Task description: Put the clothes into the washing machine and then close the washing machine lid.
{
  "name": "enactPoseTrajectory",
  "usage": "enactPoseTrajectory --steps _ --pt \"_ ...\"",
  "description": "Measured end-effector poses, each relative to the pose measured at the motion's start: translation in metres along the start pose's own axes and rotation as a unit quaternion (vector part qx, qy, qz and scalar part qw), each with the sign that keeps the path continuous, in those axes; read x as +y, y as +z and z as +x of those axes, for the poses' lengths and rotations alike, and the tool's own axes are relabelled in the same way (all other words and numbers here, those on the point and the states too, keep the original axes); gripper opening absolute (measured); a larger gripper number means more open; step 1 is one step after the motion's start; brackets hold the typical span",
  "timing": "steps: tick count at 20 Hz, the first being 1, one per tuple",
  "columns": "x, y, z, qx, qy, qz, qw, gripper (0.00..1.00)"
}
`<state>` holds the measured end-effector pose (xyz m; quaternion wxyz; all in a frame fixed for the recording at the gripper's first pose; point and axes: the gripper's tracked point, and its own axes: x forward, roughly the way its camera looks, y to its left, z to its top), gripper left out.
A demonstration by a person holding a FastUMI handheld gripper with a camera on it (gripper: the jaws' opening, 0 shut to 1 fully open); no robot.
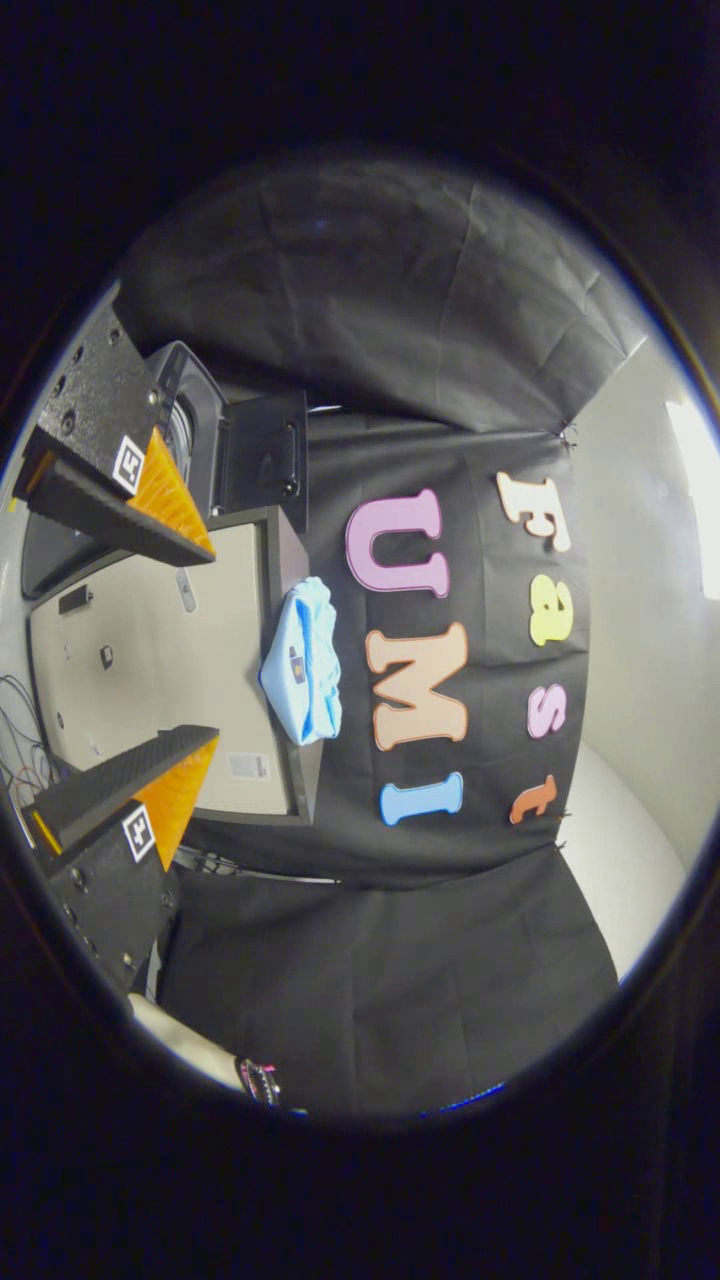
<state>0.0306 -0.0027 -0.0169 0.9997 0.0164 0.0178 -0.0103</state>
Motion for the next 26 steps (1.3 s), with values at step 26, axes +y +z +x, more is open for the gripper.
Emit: enactPoseTrajectory --steps 26 --pt "-0.032 0.049 0.326 0.193 -0.039 -0.047 0.979 0.99"
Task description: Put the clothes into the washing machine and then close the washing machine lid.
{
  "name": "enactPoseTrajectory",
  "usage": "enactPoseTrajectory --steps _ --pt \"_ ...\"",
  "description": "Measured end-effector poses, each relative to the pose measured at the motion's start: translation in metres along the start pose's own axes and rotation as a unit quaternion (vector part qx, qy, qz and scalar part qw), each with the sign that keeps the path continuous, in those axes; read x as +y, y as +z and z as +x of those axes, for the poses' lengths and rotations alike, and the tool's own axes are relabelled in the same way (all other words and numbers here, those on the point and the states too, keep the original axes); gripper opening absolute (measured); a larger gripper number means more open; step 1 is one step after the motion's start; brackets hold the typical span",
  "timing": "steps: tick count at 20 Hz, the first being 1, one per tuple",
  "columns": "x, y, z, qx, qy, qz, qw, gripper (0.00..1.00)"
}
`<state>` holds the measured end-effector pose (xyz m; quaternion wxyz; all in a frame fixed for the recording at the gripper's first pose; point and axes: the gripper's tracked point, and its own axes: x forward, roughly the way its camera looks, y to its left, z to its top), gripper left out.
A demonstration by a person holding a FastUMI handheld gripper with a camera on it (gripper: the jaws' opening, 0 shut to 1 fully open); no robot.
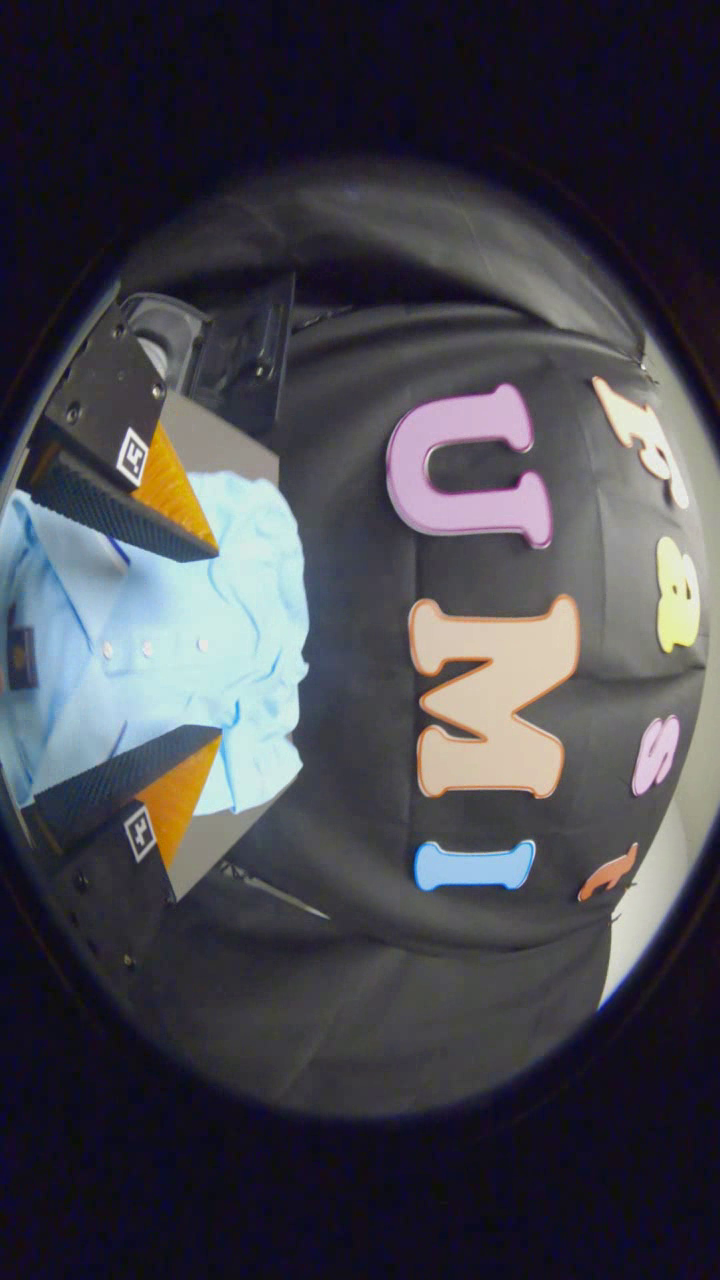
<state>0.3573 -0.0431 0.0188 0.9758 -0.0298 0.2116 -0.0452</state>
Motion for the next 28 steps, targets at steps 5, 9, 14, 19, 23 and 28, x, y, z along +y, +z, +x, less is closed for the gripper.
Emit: enactPoseTrajectory --steps 5,9,14,19,23,28 --pt "0.005 -0.02 0.035 0.069 -0.011 0.02 0.997 0.98" --pt "0.007 -0.041 0.044 0.133 -0.02 0.013 0.991 1.0" --pt "-0.001 -0.041 0.045 0.13 -0.027 0.053 0.99 0.33" --pt "0.006 -0.045 0.021 0.104 -0.014 0.072 0.992 0.14" --pt "0.023 -0.03 -0.012 0.082 0.025 0.062 0.994 0.03" --pt "0.027 0.005 -0.039 0.04 0.032 0.061 0.997 0.01"
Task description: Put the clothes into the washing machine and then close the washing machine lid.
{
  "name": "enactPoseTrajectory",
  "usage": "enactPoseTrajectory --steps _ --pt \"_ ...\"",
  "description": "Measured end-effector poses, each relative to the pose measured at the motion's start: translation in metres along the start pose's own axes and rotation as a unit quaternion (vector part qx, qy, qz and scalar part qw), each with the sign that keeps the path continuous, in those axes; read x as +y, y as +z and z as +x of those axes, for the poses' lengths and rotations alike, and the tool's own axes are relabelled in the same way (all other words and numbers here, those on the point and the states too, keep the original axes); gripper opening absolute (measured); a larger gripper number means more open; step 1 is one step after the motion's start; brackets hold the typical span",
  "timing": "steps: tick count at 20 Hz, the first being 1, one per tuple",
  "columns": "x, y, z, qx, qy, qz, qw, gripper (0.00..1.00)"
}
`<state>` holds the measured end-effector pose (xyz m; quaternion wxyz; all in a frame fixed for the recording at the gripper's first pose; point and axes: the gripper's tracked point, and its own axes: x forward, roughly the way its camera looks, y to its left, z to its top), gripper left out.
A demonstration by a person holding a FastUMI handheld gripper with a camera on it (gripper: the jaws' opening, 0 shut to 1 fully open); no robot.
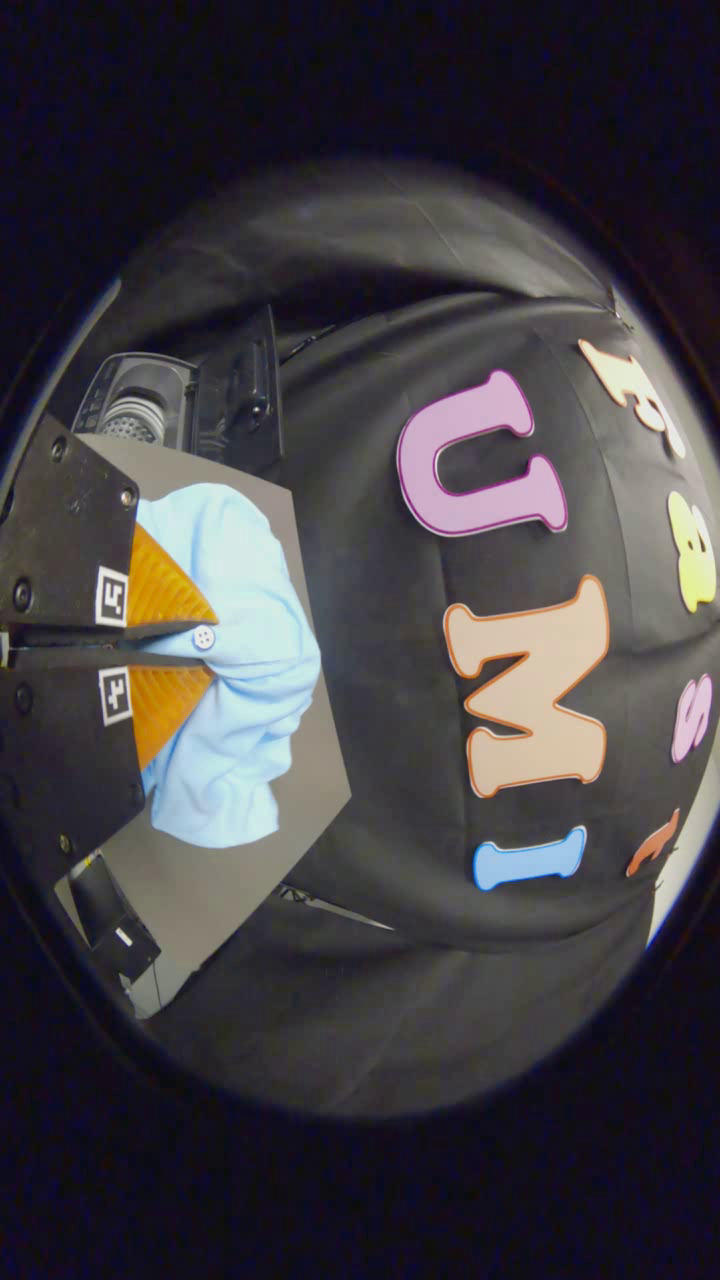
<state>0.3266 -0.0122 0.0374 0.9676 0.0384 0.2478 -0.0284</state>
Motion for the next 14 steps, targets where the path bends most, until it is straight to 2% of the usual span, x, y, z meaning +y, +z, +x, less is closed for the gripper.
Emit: enactPoseTrajectory --steps 3,7,14 --pt "0.025 0.02 -0.022 -0.028 0.016 -0.006 0.999 0.01" --pt "0.082 0.038 -0.055 -0.066 0.072 0.03 0.995 0.01" --pt "0.179 0.051 -0.076 -0.089 0.145 0.059 0.984 0.01"
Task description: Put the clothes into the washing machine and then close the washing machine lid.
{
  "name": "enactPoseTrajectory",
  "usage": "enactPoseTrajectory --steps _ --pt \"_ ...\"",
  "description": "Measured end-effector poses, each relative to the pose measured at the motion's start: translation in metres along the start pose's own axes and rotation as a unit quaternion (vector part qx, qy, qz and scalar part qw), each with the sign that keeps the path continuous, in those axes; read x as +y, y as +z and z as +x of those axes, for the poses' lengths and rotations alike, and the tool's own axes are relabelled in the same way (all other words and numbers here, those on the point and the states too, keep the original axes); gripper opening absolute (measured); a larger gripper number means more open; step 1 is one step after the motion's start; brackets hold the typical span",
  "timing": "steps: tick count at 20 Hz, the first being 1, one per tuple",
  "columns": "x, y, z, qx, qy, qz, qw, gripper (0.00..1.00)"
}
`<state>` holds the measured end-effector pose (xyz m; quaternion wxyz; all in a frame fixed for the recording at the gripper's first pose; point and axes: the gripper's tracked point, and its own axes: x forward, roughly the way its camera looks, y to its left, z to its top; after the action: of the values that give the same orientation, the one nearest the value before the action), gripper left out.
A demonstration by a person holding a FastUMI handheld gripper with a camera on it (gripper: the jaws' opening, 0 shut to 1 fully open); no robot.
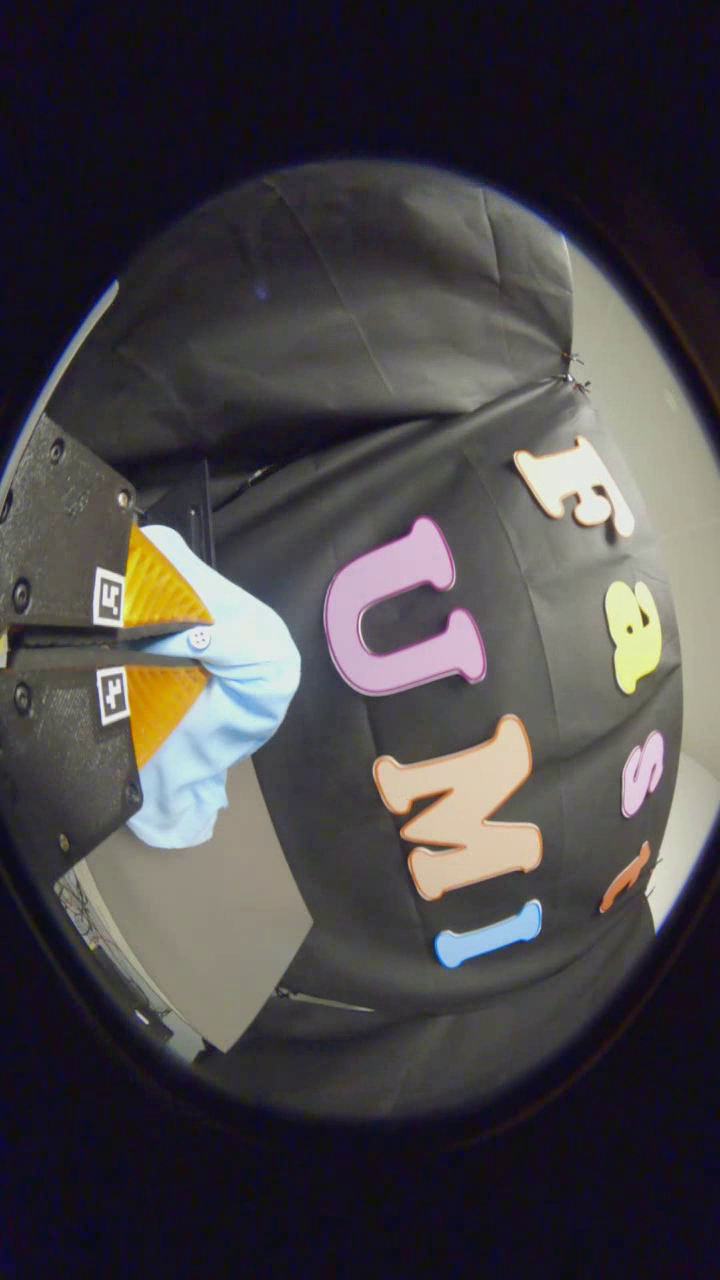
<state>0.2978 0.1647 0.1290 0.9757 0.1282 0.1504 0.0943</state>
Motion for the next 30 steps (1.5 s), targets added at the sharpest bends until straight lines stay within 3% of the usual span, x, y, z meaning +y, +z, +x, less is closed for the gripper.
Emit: enactPoseTrajectory --steps 10,21,30 --pt "0.097 -0.043 0.044 -0.014 0.045 0.007 0.999 0.0" --pt "0.132 -0.194 0.121 0.054 0.044 -0.014 0.997 0.01" --pt "0.105 -0.326 0.175 0.106 0.009 0.009 0.994 0.01"
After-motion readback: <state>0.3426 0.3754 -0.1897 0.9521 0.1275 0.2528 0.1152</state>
